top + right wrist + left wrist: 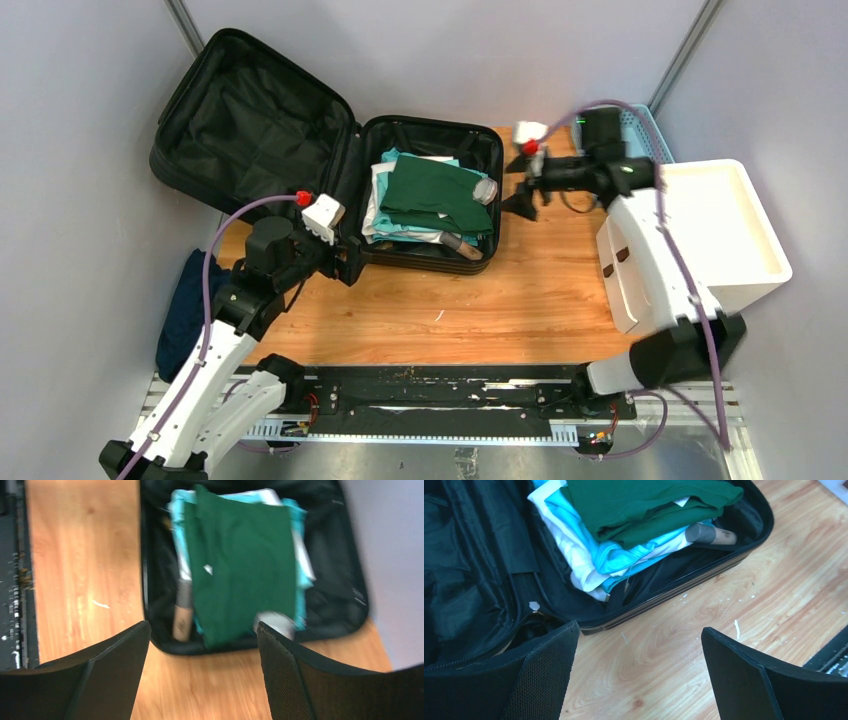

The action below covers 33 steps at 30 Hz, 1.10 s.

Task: Open, take out, and arrange the luggage
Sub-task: Adjust the storage box at the center of the board, then pick up the clothes from the luggage.

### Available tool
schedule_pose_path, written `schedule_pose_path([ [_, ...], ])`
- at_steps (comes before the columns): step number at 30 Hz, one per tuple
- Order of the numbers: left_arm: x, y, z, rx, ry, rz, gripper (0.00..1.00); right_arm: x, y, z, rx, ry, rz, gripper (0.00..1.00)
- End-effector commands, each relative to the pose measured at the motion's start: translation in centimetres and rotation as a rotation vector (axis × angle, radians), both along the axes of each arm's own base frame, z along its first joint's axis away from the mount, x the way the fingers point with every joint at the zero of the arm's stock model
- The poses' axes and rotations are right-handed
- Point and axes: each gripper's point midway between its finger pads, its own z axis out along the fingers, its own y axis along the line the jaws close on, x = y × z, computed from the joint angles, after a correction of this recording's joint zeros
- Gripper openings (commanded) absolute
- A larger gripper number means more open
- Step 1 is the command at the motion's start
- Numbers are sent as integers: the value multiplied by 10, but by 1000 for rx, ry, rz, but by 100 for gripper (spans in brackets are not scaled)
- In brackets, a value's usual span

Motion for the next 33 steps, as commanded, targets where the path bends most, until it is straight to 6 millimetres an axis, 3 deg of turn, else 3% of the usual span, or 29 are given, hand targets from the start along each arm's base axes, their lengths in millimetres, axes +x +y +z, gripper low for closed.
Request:
schedule_pose_path([
  [1, 8, 14, 4, 35, -60, 76, 100, -2, 75, -47, -132, 28, 236, 81],
  [8, 13, 35, 9, 68, -113, 190, 100, 35, 162, -74, -226, 98, 200, 80],
  [14, 14, 45, 13, 74, -146, 235, 100, 45, 203, -118, -303, 164, 212, 80],
  [21, 13, 43, 15, 69, -149, 223, 100, 50, 230, -145, -347, 195, 207, 78],
  [26, 13, 42, 16, 64, -152, 220, 100, 64, 231, -164, -387, 213, 147, 73],
  [29, 13, 41, 16, 63, -154, 217, 100, 67, 230, -171, -399, 221, 137, 65],
  [33, 12, 42, 16, 63, -155, 217, 100, 65, 230, -172, -399, 231, 137, 44],
])
